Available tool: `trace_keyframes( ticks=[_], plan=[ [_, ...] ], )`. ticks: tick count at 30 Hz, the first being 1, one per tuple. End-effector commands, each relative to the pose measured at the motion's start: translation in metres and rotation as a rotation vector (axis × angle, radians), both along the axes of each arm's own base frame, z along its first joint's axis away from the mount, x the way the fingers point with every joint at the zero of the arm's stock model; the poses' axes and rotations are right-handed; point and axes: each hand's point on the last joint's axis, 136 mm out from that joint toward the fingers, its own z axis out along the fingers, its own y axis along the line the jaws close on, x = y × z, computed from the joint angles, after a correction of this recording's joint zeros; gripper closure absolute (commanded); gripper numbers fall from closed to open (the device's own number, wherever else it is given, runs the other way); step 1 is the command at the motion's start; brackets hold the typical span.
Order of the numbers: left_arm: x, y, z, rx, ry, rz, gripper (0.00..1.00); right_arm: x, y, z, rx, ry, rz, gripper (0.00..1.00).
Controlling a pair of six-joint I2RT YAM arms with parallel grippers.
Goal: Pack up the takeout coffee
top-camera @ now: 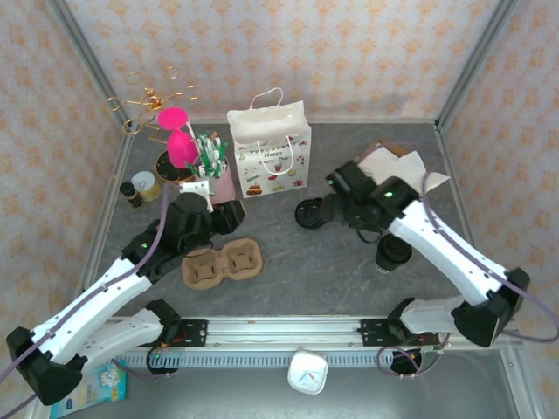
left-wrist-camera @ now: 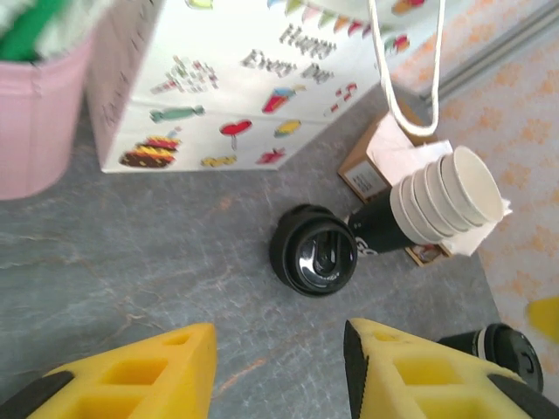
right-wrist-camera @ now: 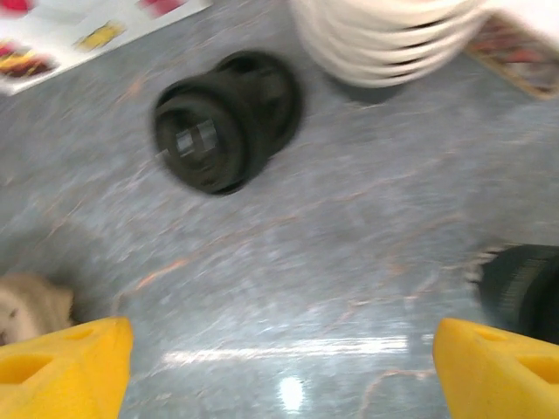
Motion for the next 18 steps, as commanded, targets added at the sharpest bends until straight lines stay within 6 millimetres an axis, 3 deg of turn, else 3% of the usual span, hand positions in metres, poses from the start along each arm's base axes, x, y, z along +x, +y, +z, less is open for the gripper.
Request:
trace_keyframes(
  ticks=[1,7,10,18],
  plan=[
    [-0.014,0.039,0.007,0.081,0.029,0.128,0.54,-0.005,0.063,0.003,0.069,-0.033,0.124,0.12],
    [-0.040,0.090,0.016,0.138,0.073,0.312,0.54,-0.036,0.165,-0.012,0.087,-0.041,0.363,0.12],
    [-0.053,0.109,0.021,0.114,0.068,0.384,0.54,-0.050,0.204,-0.020,0.074,-0.040,0.417,0.16],
    [-0.080,0.138,0.011,0.035,0.073,0.501,0.54,-0.064,0.264,-0.064,0.044,-0.008,0.446,0.28]
  ],
)
